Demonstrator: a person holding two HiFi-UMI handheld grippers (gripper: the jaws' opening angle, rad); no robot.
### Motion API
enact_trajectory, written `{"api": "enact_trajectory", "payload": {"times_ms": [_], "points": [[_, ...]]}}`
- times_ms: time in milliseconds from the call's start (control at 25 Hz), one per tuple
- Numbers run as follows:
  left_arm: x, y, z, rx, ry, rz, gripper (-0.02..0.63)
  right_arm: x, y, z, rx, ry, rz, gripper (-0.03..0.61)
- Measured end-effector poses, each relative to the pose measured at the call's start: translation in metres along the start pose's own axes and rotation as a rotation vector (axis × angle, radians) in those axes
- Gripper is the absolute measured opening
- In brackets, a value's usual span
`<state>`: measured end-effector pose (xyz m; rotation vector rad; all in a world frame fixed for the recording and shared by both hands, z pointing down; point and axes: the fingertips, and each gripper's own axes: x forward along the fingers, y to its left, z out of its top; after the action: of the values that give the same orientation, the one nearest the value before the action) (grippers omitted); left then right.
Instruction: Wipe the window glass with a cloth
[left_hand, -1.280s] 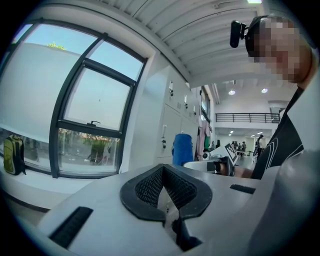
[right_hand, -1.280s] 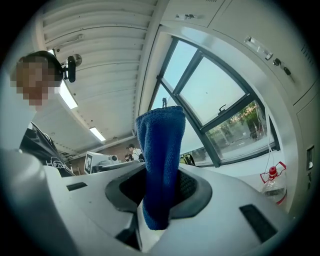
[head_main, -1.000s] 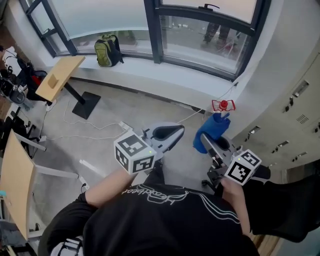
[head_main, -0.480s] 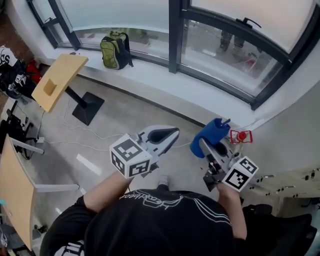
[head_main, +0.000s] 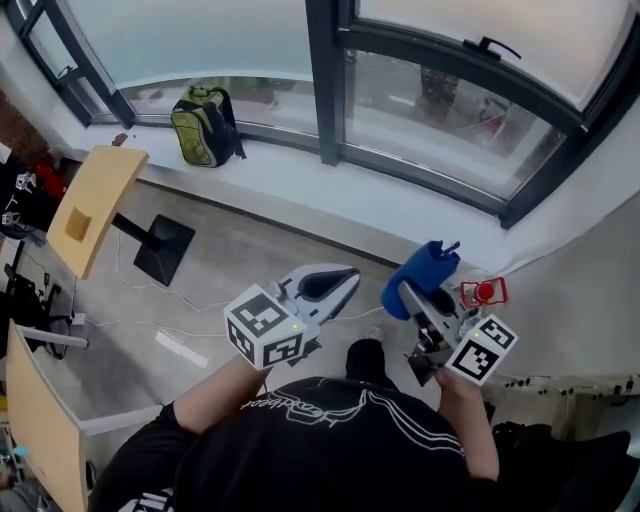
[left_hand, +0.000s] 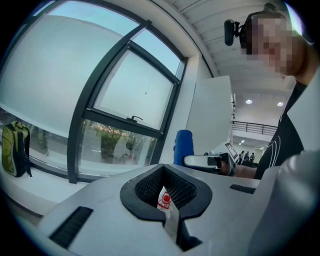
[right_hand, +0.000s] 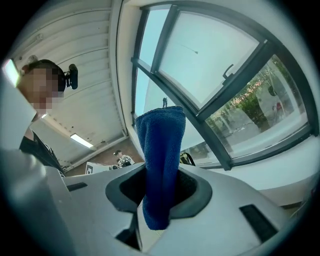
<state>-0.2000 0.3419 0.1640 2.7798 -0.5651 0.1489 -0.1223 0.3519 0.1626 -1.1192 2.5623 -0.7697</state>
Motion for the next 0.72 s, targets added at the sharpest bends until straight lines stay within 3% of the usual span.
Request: {"api": "enact_trajectory", "payload": {"times_ms": [200,520,720], "points": [[0.057,0.044,0.006,-0.006,0.028,-0.004,0.005,0.023,-0.066,0.021,0.013,0.008,-0.009,0.093],[0.176,0.139,0.054,0.004,0.030,0.041,0.005,0.069,-0.193,0.093,-0.006,0.035,-0.025,0.092],[0.213,0.171,0.079,0.018,0.008,0.061,0.005,0.096,-0.238,0.122,-0.049,0.073,-0.025,0.092]]}}
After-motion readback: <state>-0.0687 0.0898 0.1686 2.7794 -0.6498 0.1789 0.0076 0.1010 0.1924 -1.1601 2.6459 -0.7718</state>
